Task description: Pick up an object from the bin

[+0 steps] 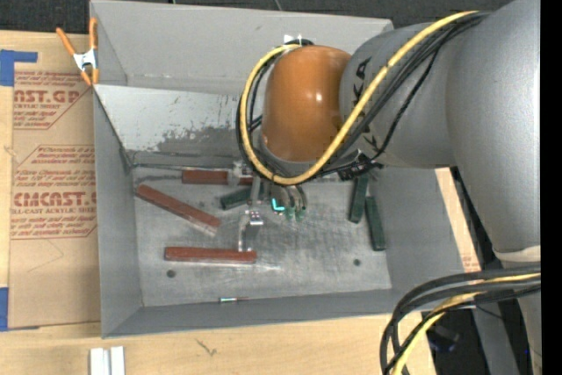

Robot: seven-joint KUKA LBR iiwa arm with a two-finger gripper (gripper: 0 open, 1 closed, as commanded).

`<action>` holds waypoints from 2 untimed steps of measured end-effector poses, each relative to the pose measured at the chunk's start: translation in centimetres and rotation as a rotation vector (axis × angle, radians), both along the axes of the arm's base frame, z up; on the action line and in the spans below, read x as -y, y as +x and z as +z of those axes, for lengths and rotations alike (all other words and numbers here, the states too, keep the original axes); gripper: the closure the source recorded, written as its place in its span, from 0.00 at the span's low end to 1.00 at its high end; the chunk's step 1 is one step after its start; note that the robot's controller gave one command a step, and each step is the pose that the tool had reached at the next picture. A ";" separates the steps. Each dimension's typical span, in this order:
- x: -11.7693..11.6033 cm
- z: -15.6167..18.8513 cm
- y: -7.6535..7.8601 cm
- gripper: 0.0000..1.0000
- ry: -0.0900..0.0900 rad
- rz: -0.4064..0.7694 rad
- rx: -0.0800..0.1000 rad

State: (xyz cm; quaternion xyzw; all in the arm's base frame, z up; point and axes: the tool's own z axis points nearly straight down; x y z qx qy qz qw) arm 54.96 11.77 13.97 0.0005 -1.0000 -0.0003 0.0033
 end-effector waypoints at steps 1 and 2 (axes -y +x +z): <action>0.0 0.4 0.2 0.00 0.001 -0.001 0.007; -2.5 -6.3 -5.0 1.00 0.001 -0.042 0.002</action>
Offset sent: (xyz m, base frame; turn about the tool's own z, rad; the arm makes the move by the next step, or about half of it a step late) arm -0.0488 0.0229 -0.0643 0.0435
